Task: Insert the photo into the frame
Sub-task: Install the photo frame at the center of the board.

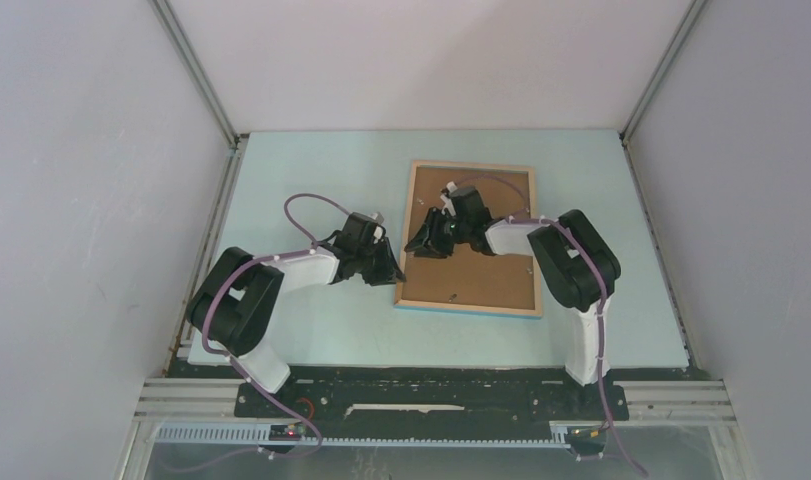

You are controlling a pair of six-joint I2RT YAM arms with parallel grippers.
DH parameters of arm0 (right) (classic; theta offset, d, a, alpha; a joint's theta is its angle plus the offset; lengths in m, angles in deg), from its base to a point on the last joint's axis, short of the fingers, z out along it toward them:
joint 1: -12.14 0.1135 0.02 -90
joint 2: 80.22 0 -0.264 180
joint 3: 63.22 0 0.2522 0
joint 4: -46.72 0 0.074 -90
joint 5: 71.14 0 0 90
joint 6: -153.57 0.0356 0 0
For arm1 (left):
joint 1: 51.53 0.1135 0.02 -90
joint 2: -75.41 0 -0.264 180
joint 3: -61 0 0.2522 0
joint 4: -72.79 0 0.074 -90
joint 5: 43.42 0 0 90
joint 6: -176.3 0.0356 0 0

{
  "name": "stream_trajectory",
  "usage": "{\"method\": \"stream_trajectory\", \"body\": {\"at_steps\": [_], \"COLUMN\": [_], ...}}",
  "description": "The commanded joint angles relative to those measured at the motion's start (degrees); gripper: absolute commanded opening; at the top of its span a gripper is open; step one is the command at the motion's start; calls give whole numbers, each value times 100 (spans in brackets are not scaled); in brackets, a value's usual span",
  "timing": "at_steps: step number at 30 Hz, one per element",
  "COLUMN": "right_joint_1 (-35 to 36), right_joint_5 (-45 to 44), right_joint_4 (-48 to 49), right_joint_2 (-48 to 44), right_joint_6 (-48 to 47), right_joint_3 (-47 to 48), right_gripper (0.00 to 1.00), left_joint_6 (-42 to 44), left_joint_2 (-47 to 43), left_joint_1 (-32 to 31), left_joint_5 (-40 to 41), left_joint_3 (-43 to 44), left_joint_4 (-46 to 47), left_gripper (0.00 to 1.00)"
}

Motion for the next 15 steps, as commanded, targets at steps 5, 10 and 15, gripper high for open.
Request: {"method": "stream_trajectory", "body": {"at_steps": [5,10,15], "right_joint_1": [298,285,402], "right_joint_5": [-252,403,999], "right_joint_4": [418,237,250], "right_joint_2": [394,696,628], "right_joint_6": [93,-272,-485], "right_joint_3": [143,395,273], "right_gripper": [45,44,44], "left_joint_6": [-15,116,157], "left_joint_2": [45,24,16], "left_joint_1": [-123,-123,-120], "left_joint_5": [128,159,117], "left_joint_3": [-178,-154,-100], "left_joint_4": [-151,-235,-259], "left_gripper": [1,0,0]}}
